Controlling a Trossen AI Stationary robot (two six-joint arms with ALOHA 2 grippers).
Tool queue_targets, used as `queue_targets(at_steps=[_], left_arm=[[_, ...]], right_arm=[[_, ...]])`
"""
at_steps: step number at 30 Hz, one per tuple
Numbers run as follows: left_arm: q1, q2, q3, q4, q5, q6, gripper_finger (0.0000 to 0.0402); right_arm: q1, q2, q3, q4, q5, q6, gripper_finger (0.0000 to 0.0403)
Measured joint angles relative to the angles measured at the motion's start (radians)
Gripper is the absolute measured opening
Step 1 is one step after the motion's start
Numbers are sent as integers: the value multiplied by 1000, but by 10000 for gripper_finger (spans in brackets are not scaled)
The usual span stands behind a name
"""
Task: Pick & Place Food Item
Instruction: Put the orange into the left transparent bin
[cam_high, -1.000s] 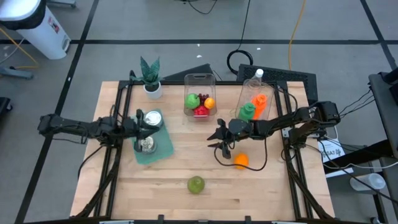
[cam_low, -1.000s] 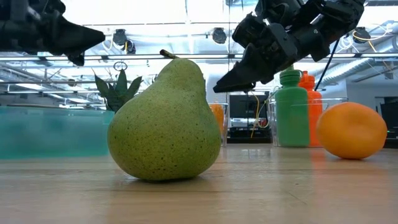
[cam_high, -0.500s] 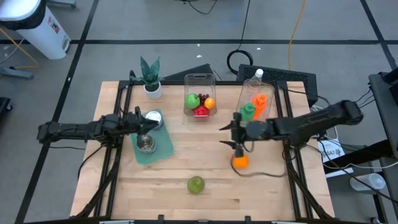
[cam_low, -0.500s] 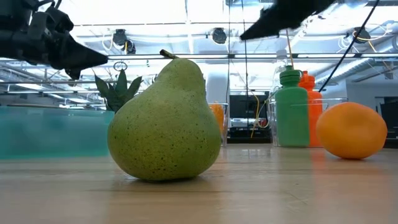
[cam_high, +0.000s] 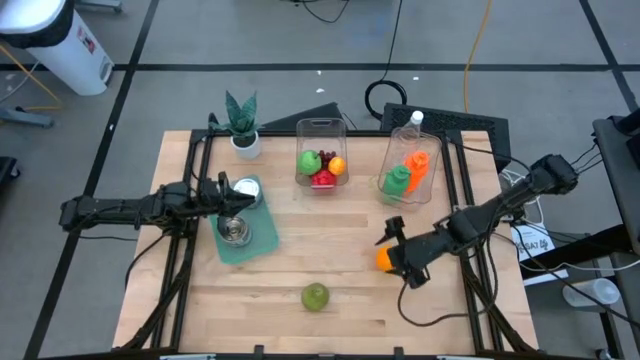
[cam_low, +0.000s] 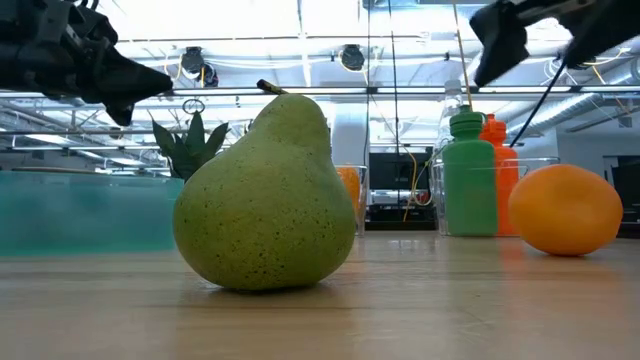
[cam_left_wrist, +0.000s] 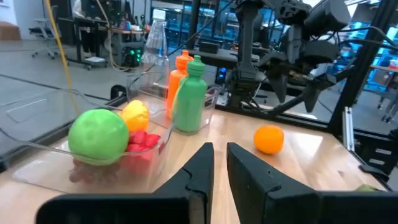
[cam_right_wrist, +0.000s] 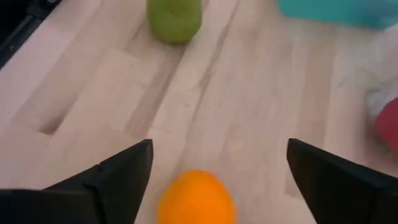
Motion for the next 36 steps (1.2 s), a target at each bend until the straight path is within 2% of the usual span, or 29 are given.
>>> queue_targets(at_steps=[10, 21, 29, 36], left_arm=[[-1, 0, 0, 29, 10, -8, 51], [-1, 0, 0, 31, 51, -29, 51], [0, 0, 0, 31, 51, -24, 51], [0, 0, 0, 31, 51, -17, 51]], right_arm=[[28, 66, -42, -12, 4, 201, 398], [-15, 96, -162, 40, -21, 254, 397], [-37, 96, -293, 253, -22, 241, 396], [-45, 96, -342, 261, -24, 262, 394]])
